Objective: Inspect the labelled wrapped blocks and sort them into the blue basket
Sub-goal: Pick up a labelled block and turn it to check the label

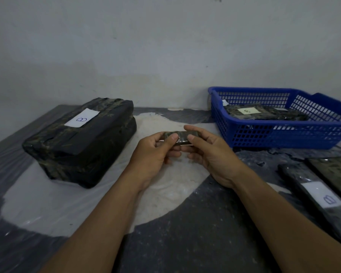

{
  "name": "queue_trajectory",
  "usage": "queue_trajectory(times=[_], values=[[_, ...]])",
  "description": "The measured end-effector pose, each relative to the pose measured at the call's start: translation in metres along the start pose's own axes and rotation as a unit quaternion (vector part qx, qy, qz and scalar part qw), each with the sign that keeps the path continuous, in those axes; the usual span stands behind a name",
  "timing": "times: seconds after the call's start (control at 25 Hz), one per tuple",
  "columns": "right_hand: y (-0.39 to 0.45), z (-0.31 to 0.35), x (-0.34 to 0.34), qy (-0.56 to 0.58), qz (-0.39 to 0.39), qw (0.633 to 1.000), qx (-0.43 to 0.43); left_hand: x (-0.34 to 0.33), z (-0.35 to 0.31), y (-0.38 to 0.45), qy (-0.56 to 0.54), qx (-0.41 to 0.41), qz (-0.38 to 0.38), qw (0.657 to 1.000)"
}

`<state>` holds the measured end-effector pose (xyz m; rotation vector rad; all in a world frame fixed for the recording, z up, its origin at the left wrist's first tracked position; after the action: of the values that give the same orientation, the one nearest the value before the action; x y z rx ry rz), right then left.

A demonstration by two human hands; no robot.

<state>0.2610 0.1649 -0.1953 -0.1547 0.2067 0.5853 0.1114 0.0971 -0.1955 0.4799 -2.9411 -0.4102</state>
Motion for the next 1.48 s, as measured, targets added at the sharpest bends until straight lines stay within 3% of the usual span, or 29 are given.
queue_trajectory(times=[0.32,0.72,1.04,1.2,1.36,1.48], values=[[0.001,0.0,0.002,0.052,0.005,0.999,-0.011,0.002,0.002,0.001,-0.042,0.006,0.011,0.999],[-0.004,-0.002,-0.002,-0.141,-0.088,0.983,0.081,0.003,0.006,0.003,-0.059,0.003,0.009,0.998],[-0.004,-0.002,-0.002,-0.18,-0.108,0.974,0.082,0.003,0.007,0.004,-0.08,0.003,-0.011,0.997],[-0.007,0.002,-0.003,-0.112,-0.07,0.991,0.037,0.004,0.007,0.004,-0.101,0.019,-0.044,0.994],[-0.012,0.004,-0.008,-0.142,-0.036,0.986,0.075,0.005,0.005,0.003,-0.089,0.024,-0.076,0.993],[-0.013,0.003,-0.011,-0.142,-0.015,0.986,0.086,0.003,0.006,0.004,-0.046,0.015,-0.059,0.997]])
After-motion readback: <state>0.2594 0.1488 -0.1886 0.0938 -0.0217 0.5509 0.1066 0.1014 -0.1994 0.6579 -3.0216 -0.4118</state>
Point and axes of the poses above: each hand's wrist, its own y-axis towards the middle knuckle, its own x-axis out of the back of the hand, z = x × y, the point moved 3 cm from there along y, towards the middle knuckle, and after that the axes turned 9 degrees about -x, right-handed, at the moved point
